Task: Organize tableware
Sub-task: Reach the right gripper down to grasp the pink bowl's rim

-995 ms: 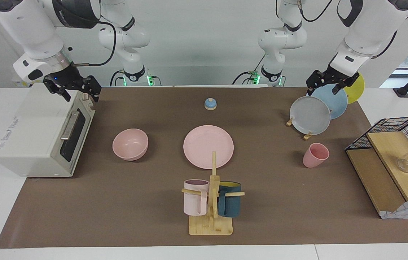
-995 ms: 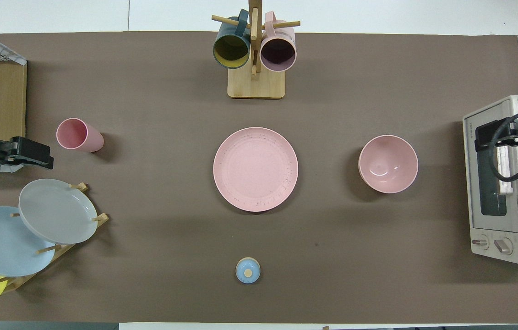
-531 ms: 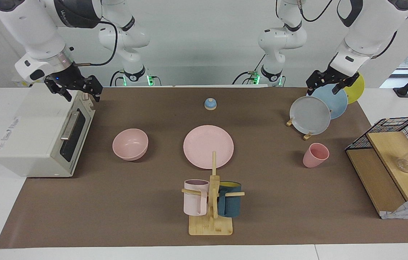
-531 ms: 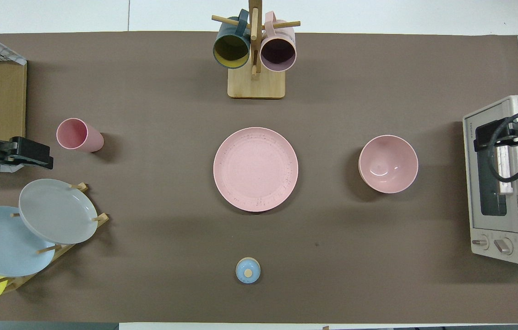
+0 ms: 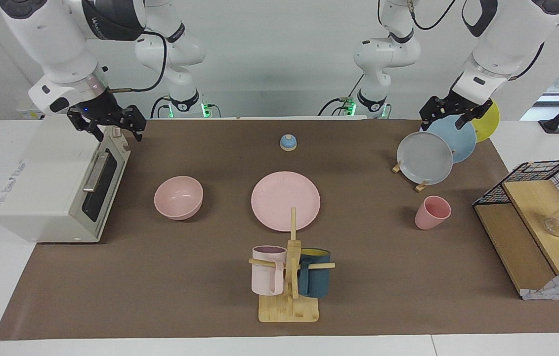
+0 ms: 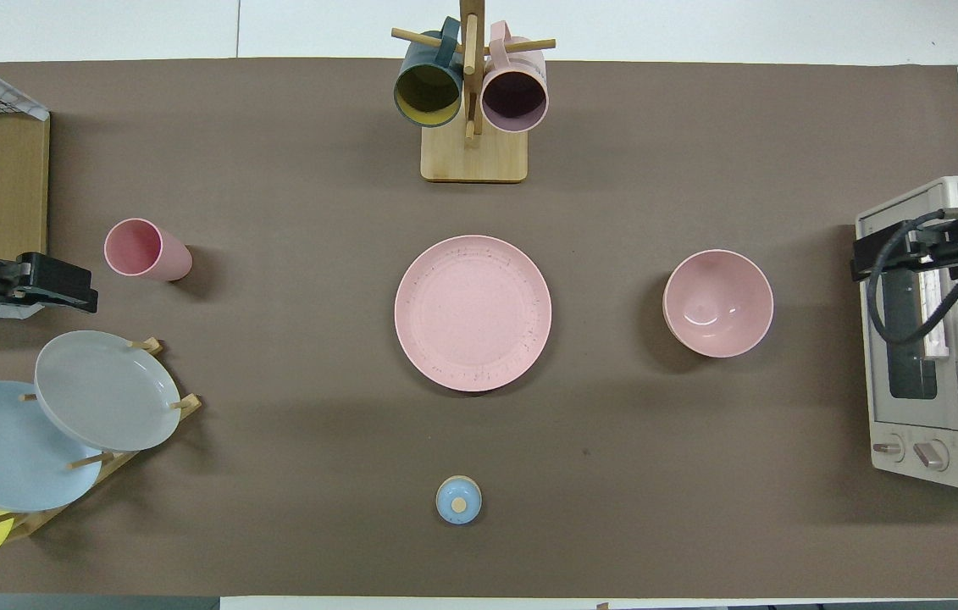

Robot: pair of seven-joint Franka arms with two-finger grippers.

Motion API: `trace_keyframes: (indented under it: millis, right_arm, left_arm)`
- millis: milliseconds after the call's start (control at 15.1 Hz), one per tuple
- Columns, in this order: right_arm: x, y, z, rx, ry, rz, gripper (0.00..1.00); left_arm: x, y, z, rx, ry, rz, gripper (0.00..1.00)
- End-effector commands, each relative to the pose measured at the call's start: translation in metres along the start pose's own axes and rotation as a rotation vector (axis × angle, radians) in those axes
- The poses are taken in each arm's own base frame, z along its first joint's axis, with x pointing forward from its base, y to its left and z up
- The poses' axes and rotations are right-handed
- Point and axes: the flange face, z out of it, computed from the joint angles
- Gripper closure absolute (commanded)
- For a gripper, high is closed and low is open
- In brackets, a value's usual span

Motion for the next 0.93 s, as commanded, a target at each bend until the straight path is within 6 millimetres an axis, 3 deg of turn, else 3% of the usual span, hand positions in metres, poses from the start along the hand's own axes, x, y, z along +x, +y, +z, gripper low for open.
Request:
trace_keyframes:
  millis: [0, 133, 265, 332, 531, 664, 863]
  right_arm:
    - [-0.005, -0.022, 0.019, 0.015, 0.013, -0.057, 0.0]
    - [0.012, -0.049, 0.035, 0.012, 0.035, -0.1, 0.0]
    - [0.03, -0.101, 0.06, 0.005, 0.067, -0.157, 0.0]
    - [0.039, -0.115, 0.072, 0.003, 0.078, -0.157, 0.0]
    - [0.061, -0.143, 0.116, -0.001, 0.102, -0.168, 0.0]
    - [0.055, -0.166, 0.139, 0.0, 0.106, -0.168, 0.0]
    - [0.047, -0.167, 0.177, 0.002, 0.108, -0.143, 0.0]
  left_arm:
    - [-0.003, -0.001, -0.001, -0.011, 0.008, -0.01, 0.0]
    - [-0.003, -0.001, -0.001, -0.01, 0.008, -0.01, 0.0]
    - [-0.003, -0.001, -0.001, -0.011, 0.008, -0.01, 0.0]
    - [-0.003, -0.001, -0.001, -0.01, 0.008, -0.01, 0.0]
    - [-0.003, -0.002, -0.001, -0.011, 0.008, -0.011, 0.0]
    - [-0.003, -0.001, -0.001, -0.012, 0.007, -0.01, 0.0]
    - [-0.003, -0.001, -0.001, -0.01, 0.008, -0.01, 0.0]
